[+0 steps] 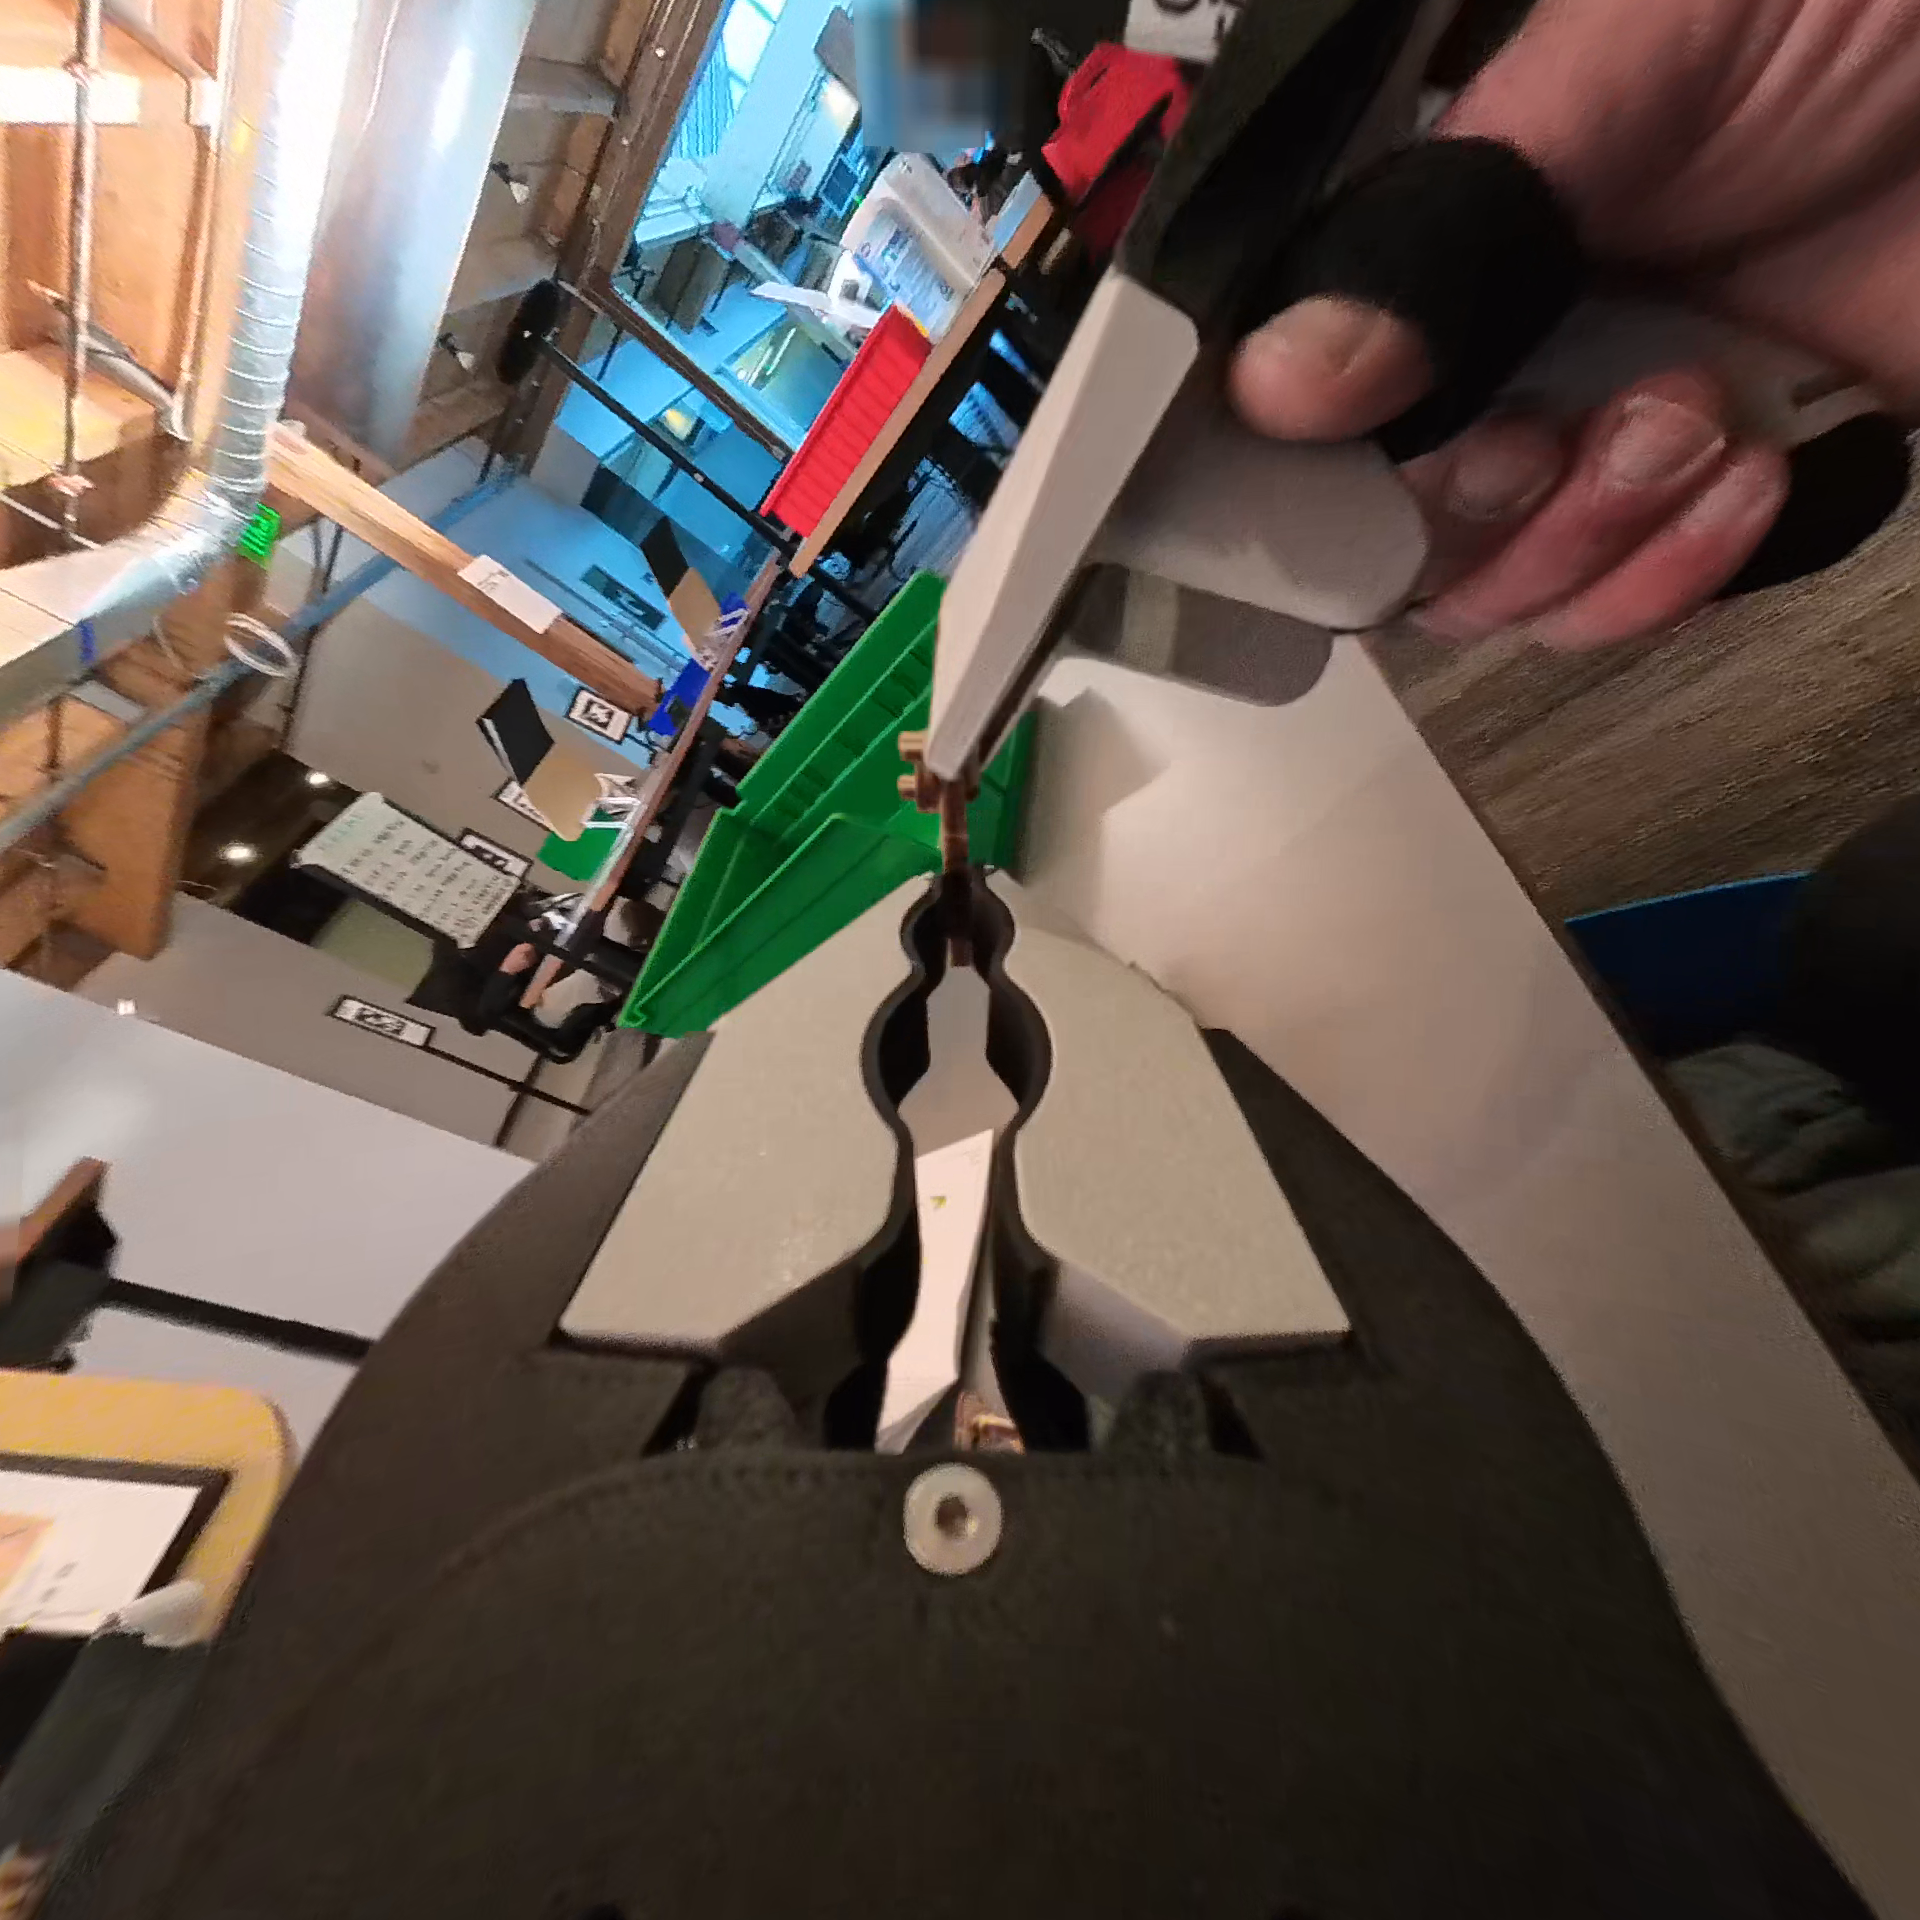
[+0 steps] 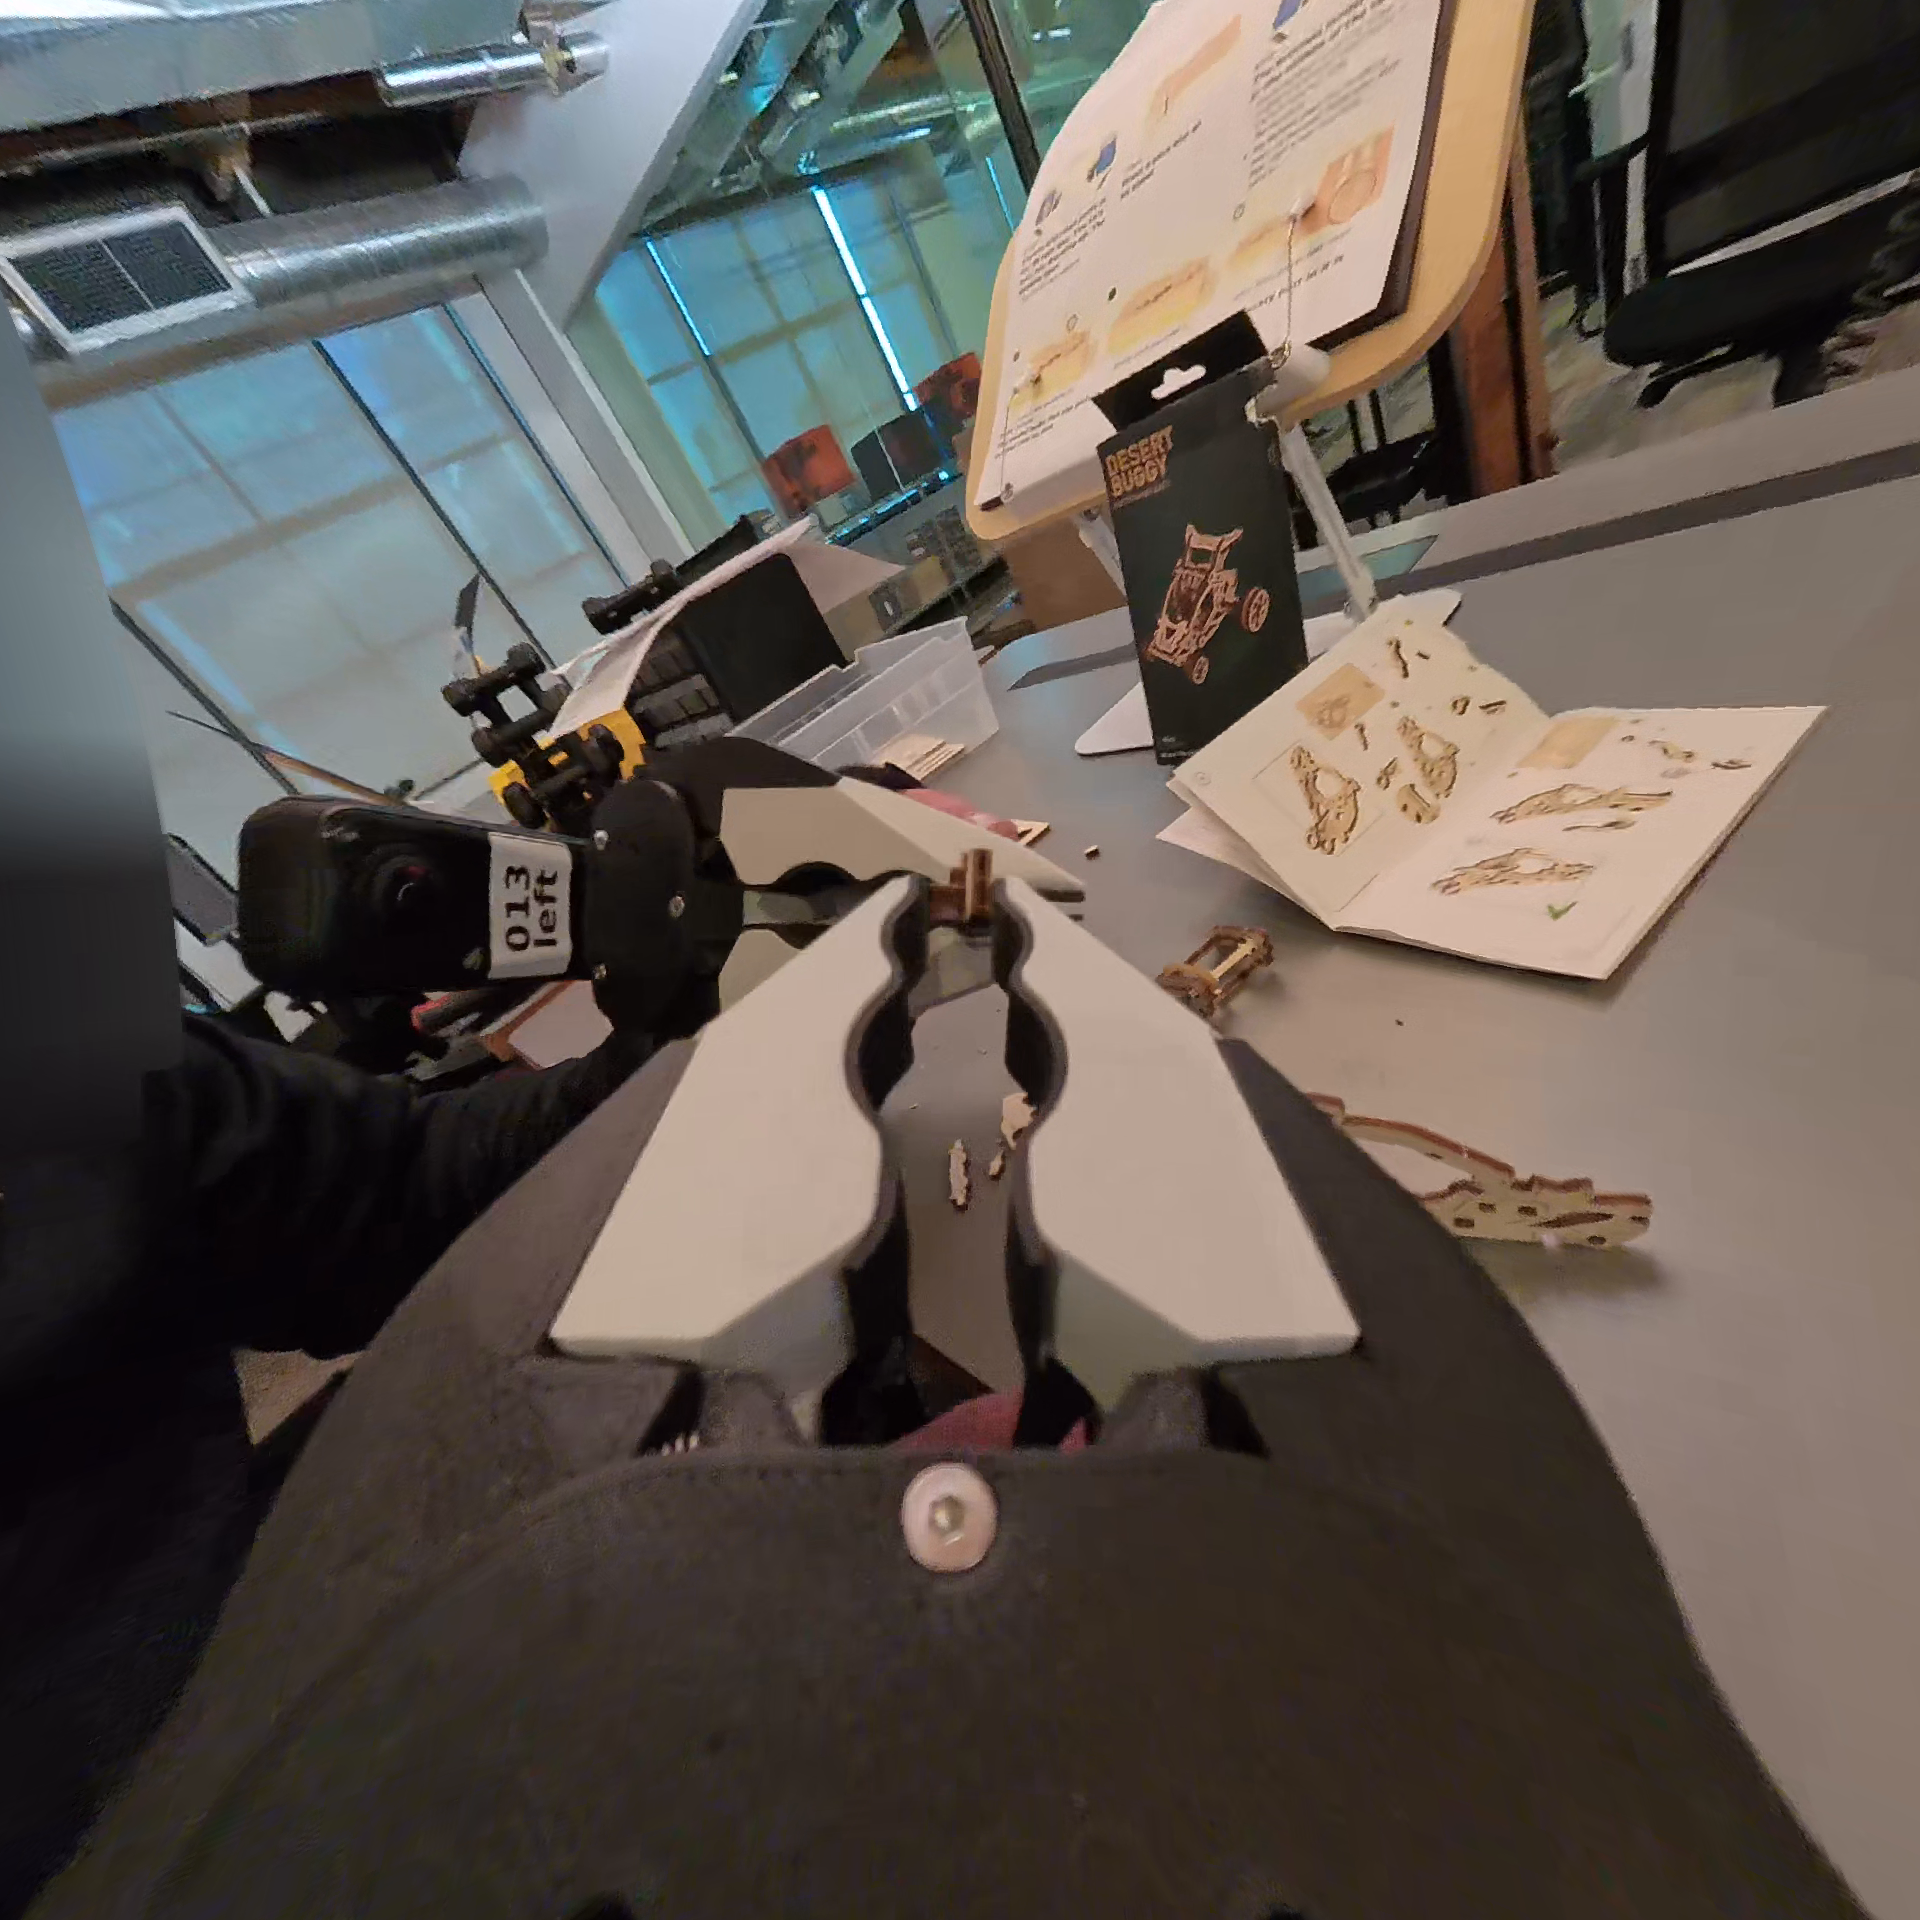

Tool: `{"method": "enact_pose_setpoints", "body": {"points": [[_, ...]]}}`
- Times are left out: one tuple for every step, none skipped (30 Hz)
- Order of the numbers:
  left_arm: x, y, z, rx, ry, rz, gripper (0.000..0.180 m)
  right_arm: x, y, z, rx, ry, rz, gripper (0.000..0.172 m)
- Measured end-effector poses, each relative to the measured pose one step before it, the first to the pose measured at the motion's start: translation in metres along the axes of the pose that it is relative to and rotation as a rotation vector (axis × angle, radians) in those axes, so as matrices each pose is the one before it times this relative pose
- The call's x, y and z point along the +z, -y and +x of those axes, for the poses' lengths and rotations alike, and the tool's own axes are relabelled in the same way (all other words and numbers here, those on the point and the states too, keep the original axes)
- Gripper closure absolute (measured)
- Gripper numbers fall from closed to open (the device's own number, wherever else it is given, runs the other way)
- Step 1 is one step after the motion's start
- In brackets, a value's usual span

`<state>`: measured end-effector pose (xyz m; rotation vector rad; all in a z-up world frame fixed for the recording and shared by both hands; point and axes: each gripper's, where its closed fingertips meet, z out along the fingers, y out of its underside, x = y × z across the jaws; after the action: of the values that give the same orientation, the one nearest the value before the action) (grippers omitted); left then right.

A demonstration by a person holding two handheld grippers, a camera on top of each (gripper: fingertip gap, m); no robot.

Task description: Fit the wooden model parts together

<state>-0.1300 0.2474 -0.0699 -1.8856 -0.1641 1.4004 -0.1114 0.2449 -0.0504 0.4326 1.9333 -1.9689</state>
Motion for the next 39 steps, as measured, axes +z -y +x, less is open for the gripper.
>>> {"method": "enact_pose_setpoints", "body": {"points": [[0.0002, -0.00153, -0.00145, 0.0187, 0.0183, -0.0144, 0.18, 0.00107, -0.00067, -0.00033, -0.0186, -0.0057, -0.0086, 0.163], [0.00021, -0.00105, 0.00053, 0.0092, 0.0009, -0.0036, 0.18, 0.00045, -0.00091, 0.00021, -0.0245, -0.0092, -0.0129, 0.163], [-0.00008, 0.00061, 0.00081, -0.012, -0.0092, 0.0076, 0.18, -0.00038, -0.00009, -0.00037, -0.0216, -0.0019, -0.0072, 0.163], [-0.00072, 0.00184, 0.00076, -0.0154, -0.0132, 0.0147, 0.179, -0.00098, 0.00033, -0.00104, -0.0124, 0.0086, -0.004, 0.163], [-0.00151, 0.00272, 0.0012, -0.0109, -0.0169, 0.0223, 0.177, -0.00129, 0.00051, -0.00123, -0.0155, 0.0094, -0.0041, 0.163], [-0.00163, 0.00329, 0.00211, -0.0255, -0.0301, 0.0303, 0.171, -0.00127, -0.00049, -0.00138, -0.0302, 0.0061, -0.0131, 0.164], [-0.00222, 0.00322, 0.00094, -0.0569, -0.0359, 0.0361, 0.165, -0.00129, -0.00191, -0.00093, -0.0406, 0.0019, -0.0249, 0.164], [-0.00336, 0.00564, 0.00142, -0.0749, -0.0517, 0.0523, 0.161, -0.00108, -0.00308, -0.00028, -0.0424, -0.001, -0.0326, 0.163], [-0.00323, 0.0055, 0.00299, -0.0826, -0.0695, 0.046, 0.156, -0.00096, -0.00321, -0.00031, -0.045, -0.0022, -0.0335, 0.163], [-0.00225, 0.00167, 0.00208, -0.0914, -0.0661, 0.0254, 0.154, -0.00089, -0.00242, -0.00078, -0.0484, -0.0027, -0.0296, 0.163], [-0.00156, 0.00038, 0.00058, -0.0849, -0.0504, 0.0236, 0.153, -0.0003, -0.00232, -0.00083, -0.0453, -0.0034, -0.0283, 0.164], [-0.00115, 0.00087, 0.00048, -0.0607, -0.0343, 0.0166, 0.152, 0.00037, -0.00217, -0.0012, -0.0398, -0.0004, -0.027, 0.164], [-0.0006, 0.00233, 0.00092, -0.0228, -0.0171, 0.0171, 0.155, 0.0007, -0.00142, -0.00196, -0.0346, 0.0042, -0.0191, 0.163], [0.00055, -0.00053, 0.00071, -0.0187, -0.0123, 0.001, 0.16, 0.00085, -0.00072, -0.00179, -0.0276, 0.0054, -0.0128, 0.163], [0.00158, -0.00332, 0.00171, -0.0251, -0.0211, -0.0098, 0.164, 0.00083, -0.00093, -0.0008, -0.0228, 0.0005, -0.0121, 0.163], [0.001, -0.00069, 0.00285, -0.0223, -0.0262, 0.0054, 0.17, 0.00024, -0.00068, 0.00008, -0.0204, -0.0026, -0.0078, 0.163], [0.00027, 0.00121, 0.00116, -0.0128, -0.0117, 0.0098, 0.172, -0.00046, 0.00078, -0.00022, -0.0128, 0.0018, 0.0046, 0.164], [-0.00018, 0.00148, 0.00163, -0.0101, -0.0161, 0.012, 0.174, -0.00072, 0.00105, -0.00097, -0.0072, 0.0097, 0.0074, 0.164], [0.00004, -0.00056, 0.00257, -0.025, -0.0285, 0.0011, 0.175, -0.00025, -0.00057, -0.00168, -0.0139, 0.0117, -0.0028, 0.164], [-0.00003, -0.00068, 0.00126, -0.0269, -0.0225, 0.0036, 0.174, -0.00013, -0.00067, -0.00181, -0.0211, 0.0086, -0.0044, 0.164], [-0.00026, 0.00093, 0.00164, -0.0223, -0.0209, 0.0118, 0.173, -0.00006, 0.00042, -0.00199, -0.0172, 0.0099, 0.0009, 0.164], [-0.00004, 0.00074, 0.00247, -0.023, -0.0265, 0.0087, 0.175, -0.00027, 0.00053, -0.00182, -0.0145, 0.0118, -0.0001, 0.164], [0.00011, -0.00051, 0.00143, -0.0252, -0.0211, 0.0021, 0.175, -0.00018, -0.00008, -0.00133, -0.0206, 0.0077, -0.0058, 0.164], [-0.00009, -0.00039, 0.00095, -0.0185, -0.0154, 0.0014, 0.175, 0.0, -0.00024, -0.001, -0.0243, 0.004, -0.0075, 0.164], [-0.00056, 0.0005, 0.00165, -0.0125, -0.0177, 0.0047, 0.175, 0.0, 0.0004, -0.00167, -0.0229, 0.0075, -0.0044, 0.164], [-0.00075, 0.00024, 0.00229, -0.0204, -0.024, 0.0021, 0.175, 0.00013, 0.00039, -0.00192, -0.0207, 0.009, -0.0042, 0.164], [-0.00065, -0.00037, -0.00016, -0.0091, -0.0049, -0.0036, 0.175, 0.00054, -0.00001, -0.00039, -0.018, -0.0013, -0.0059, 0.164], [-0.00031, -0.00036, -0.00102, 0.0101, 0.0108, -0.0058, 0.175, 0.00052, -0.00037, 0.00026, -0.0142, -0.0043, -0.0049, 0.164], [-0.00048, -0.00028, 0.0002, 0.0044, 0.0015, -0.0057, 0.175, 0.00049, -0.00004, 0.00031, -0.0102, -0.0036, -0.0014, 0.163], [-0.00078, 0.00034, -0.0021, -0.0024, 0.0112, 0.0011, 0.175, 0.0007, -0.00017, 0.00133, -0.0101, -0.0136, -0.0003, 0.163], [-0.00087, -0.0011, -0.00194, -0.0117, 0.0059, -0.0019, 0.175, 0.00133, -0.00093, 0.00137, -0.0104, -0.0155, -0.0045, 0.164], [-0.00052, -0.00136, -0.00142, -0.0125, 0.0021, -0.0036, 0.175, 0.00104, -0.00119, 0.00123, -0.0071, -0.012, -0.0066, 0.164], [-0.00058, 0.00146, -0.0021, -0.0047, 0.0136, 0.0093, 0.175, 0.00033, 0.00066, 0.00185, -0.0048, -0.0147, -0.0011, 0.164], [-0.00091, 0.00297, -0.00027, -0.0137, -0.0013, 0.0214, 0.175, -0.00001, 0.00226, 0.00119, -0.0022, -0.0098, 0.0037, 0.164], [-0.00101, 0.00091, -0.00028, -0.022, -0.0076, 0.0099, 0.175, 0.00046, 0.00126, 0.00053, -0.0074, -0.0089, -0.0026, 0.164], [-0.00081, 0.00067, -0.00126, -0.0197, 0.0002, 0.0068, 0.175, 0.00082, 0.0004, 0.00101, -0.0099, -0.0136, -0.0045, 0.164], [-0.00065, 0.00054, -0.00074, -0.0153, -0.0011, 0.0049, 0.175, 0.00064, 0.00027, 0.00072, 0.0033, -0.0054, 0.0031, 0.164], [-0.00033, -0.00083, -0.00059, -0.0097, 0.0012, -0.0044, 0.175, 0.00062, -0.00088, 0.00039, 0.0046, -0.0022, -0.0005, 0.164], [0.00032, -0.00131, -0.00198, -0.011, 0.0104, -0.0054, 0.176, 0.00062, -0.00183, 0.00113, -0.0125, -0.0146, -0.0134, 0.164]]}}
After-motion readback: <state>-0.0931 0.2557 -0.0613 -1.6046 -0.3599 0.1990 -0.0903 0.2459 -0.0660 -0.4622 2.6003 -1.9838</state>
